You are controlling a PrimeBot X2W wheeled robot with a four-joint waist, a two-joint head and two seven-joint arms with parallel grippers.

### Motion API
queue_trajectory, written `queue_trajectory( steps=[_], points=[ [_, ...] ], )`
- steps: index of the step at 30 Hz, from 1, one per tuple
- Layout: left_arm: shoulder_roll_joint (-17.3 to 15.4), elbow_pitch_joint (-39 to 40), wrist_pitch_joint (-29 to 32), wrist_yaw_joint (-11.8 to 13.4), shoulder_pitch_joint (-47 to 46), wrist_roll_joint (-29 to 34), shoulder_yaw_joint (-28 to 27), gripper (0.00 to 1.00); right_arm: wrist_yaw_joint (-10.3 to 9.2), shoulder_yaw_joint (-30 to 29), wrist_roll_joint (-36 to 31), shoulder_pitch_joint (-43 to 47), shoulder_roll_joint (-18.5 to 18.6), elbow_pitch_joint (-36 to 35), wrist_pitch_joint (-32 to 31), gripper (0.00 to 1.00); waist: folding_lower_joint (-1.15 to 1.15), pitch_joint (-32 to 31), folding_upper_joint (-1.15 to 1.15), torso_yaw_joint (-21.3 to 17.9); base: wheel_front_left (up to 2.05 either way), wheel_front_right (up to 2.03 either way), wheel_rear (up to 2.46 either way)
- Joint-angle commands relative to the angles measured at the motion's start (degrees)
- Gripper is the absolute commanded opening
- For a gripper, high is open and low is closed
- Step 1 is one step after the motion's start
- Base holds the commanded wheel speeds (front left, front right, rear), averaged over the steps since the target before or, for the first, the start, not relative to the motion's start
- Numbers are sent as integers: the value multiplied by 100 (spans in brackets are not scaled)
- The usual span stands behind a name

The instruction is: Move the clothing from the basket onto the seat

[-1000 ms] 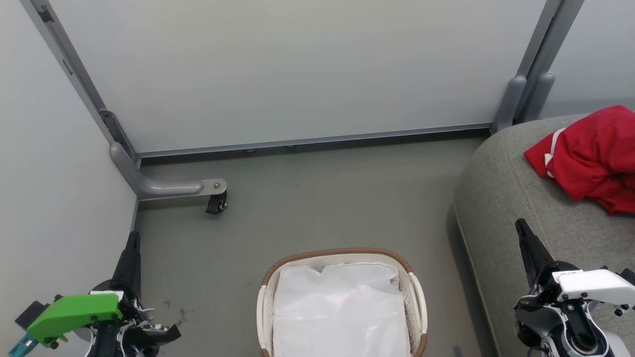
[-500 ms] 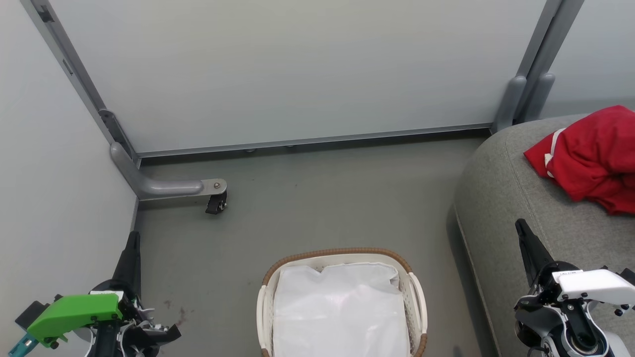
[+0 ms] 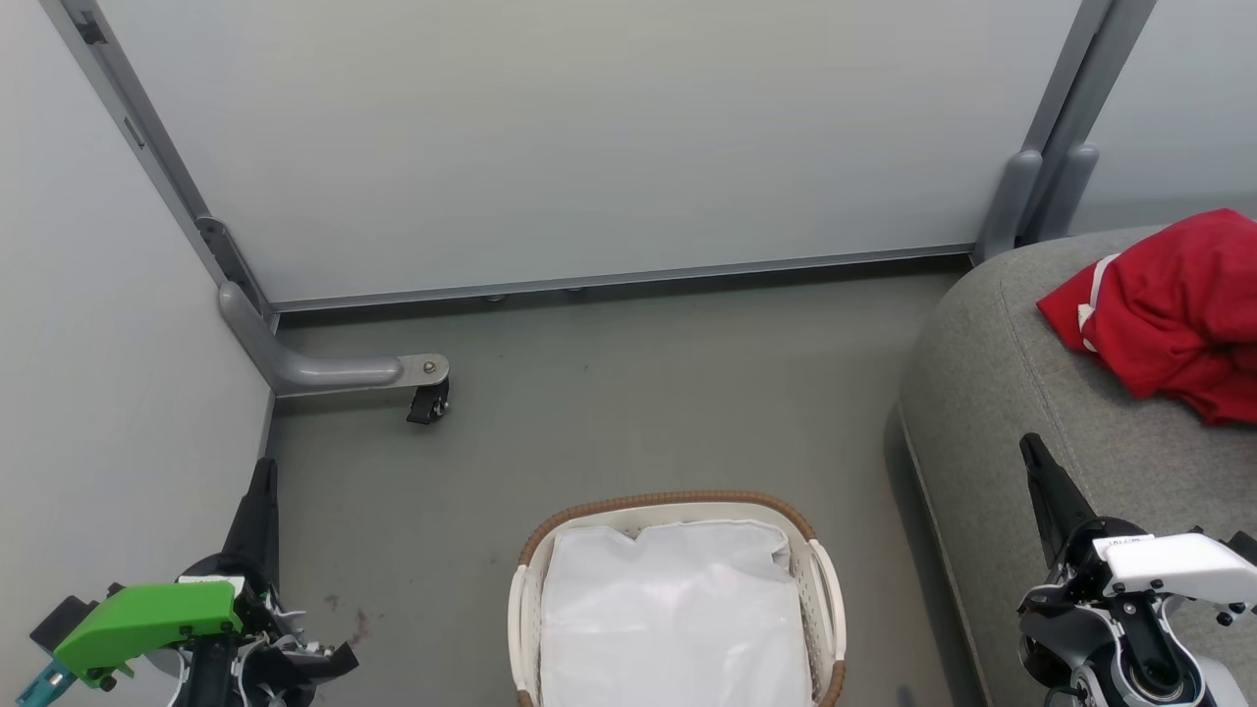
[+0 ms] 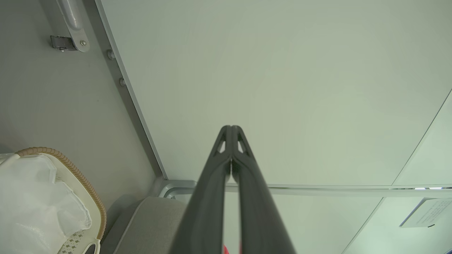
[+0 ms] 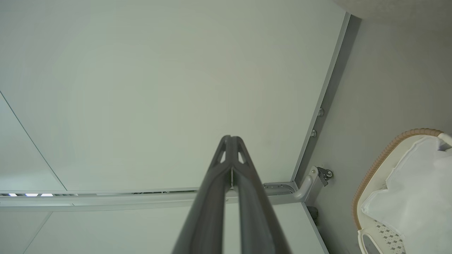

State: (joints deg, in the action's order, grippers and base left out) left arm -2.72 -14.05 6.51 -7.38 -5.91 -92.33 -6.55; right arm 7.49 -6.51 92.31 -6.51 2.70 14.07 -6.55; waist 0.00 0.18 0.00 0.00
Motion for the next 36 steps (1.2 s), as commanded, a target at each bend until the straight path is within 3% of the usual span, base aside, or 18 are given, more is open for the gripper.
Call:
queue_trajectory(
  steps=[1, 36],
  points=[
    [-29, 10, 23, -27, -58, -18, -13, 0, 0, -11, 20, 61, 34, -21, -17, 0, 0, 0, 0, 0, 0, 0, 0],
    [-29, 10, 23, -26, -58, -19, -12, 0, 0, -10, 20, 61, 34, -20, -16, 0, 0, 0, 0, 0, 0, 0, 0]
  ],
)
